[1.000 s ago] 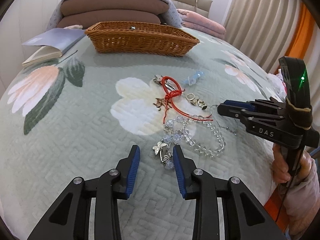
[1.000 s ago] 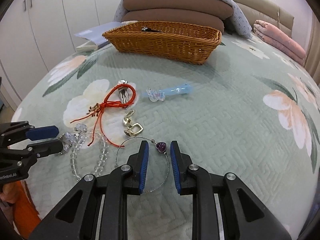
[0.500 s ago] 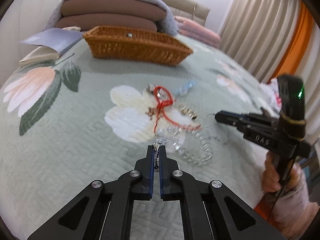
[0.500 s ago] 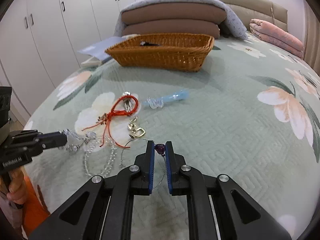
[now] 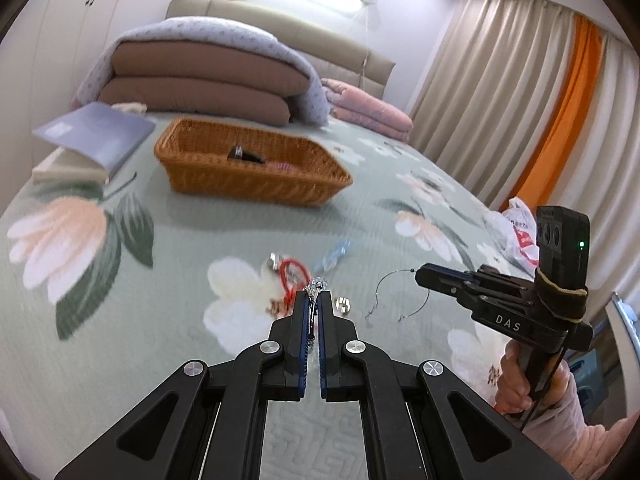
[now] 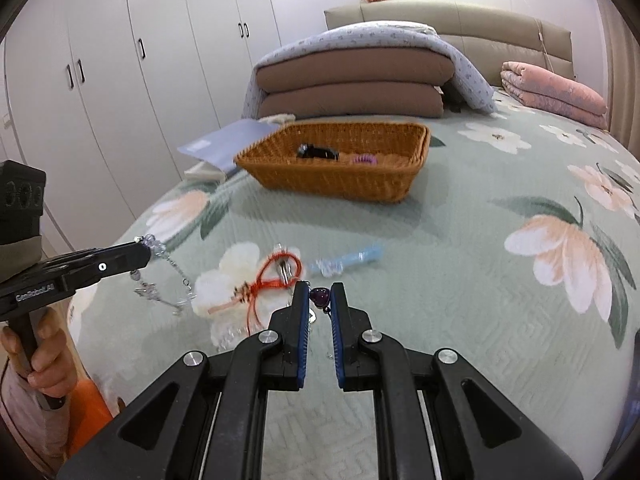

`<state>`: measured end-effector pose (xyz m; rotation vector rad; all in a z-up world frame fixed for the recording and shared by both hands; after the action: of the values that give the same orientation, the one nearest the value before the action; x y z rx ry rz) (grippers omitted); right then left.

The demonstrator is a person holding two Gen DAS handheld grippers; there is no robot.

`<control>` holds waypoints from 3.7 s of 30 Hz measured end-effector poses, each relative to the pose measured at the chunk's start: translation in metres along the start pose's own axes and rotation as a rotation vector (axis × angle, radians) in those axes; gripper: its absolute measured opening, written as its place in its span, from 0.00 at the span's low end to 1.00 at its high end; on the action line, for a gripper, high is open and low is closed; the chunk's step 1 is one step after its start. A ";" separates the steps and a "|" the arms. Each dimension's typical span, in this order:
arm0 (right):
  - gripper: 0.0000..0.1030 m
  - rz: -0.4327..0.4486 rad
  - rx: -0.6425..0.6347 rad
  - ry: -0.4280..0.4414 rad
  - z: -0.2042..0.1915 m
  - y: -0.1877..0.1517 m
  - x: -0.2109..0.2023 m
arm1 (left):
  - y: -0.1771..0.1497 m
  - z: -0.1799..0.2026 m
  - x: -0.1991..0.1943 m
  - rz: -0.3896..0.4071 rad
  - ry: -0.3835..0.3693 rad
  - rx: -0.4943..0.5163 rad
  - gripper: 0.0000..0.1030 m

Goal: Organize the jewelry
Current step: 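Lower both held pieces into the wicker basket and open both tools, then grasp the red string charm with the left tool while the right tool grasps the bead bracelet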

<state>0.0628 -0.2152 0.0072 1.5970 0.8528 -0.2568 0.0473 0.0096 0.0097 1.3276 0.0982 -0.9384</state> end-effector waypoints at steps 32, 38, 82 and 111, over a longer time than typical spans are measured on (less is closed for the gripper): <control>0.13 0.013 0.146 -0.170 0.067 0.171 0.178 | 0.178 -0.094 0.152 0.122 0.089 -0.045 0.04; 0.22 -0.032 0.161 -0.168 0.075 0.162 0.183 | 0.177 -0.096 0.151 0.119 0.111 -0.034 0.04; 0.36 -0.125 -0.011 -0.039 -0.046 -0.076 0.050 | 0.001 -0.039 0.113 -0.173 0.062 -0.165 0.39; 0.08 -0.122 -0.041 -0.217 -0.023 -0.075 0.040 | -0.002 -0.014 0.119 -0.205 0.127 -0.014 0.04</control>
<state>0.0351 -0.1808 -0.0689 1.4510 0.7827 -0.4876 0.1285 -0.0405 -0.0623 1.3812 0.3436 -1.0231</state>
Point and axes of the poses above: each gripper's, at about its wrist camera, not at the fingertips, and x roughly the way its jaws point, z to its right, y to its top, the point moved 3 cm from there along x, roughly the way its jaws point, and after that the axes turned 4 degrees about x, right-handed, at the moved point
